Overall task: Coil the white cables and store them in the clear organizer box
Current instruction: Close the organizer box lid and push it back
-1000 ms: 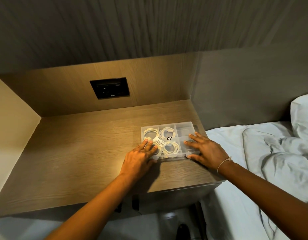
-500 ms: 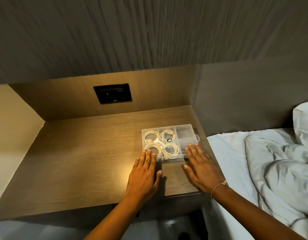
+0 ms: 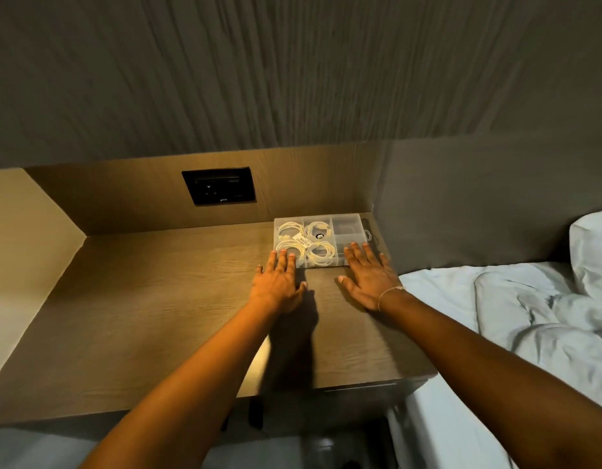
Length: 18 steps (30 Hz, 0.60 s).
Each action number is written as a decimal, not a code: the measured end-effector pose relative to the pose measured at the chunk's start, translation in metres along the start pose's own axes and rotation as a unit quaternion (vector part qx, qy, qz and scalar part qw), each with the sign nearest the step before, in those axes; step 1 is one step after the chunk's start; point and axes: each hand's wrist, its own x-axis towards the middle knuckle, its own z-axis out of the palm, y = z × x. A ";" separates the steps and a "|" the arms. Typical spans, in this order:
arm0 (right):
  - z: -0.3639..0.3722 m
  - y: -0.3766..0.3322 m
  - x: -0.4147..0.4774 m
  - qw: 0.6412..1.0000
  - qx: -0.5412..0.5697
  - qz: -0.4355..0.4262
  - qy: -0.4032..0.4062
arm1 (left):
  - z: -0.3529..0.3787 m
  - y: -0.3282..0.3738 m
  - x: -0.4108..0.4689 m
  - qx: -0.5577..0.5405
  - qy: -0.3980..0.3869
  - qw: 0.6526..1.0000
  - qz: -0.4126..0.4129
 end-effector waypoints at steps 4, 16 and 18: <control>-0.008 0.002 0.026 0.999 0.010 0.017 -0.034 | -0.013 -0.002 0.020 -0.005 -0.029 0.999 -0.012; -0.012 0.008 0.030 0.999 0.019 0.001 -0.033 | -0.007 -0.001 0.011 -0.036 0.021 0.999 -0.013; -0.014 0.003 0.021 0.998 0.056 -0.001 0.018 | -0.007 -0.004 0.002 -0.039 0.071 0.997 -0.015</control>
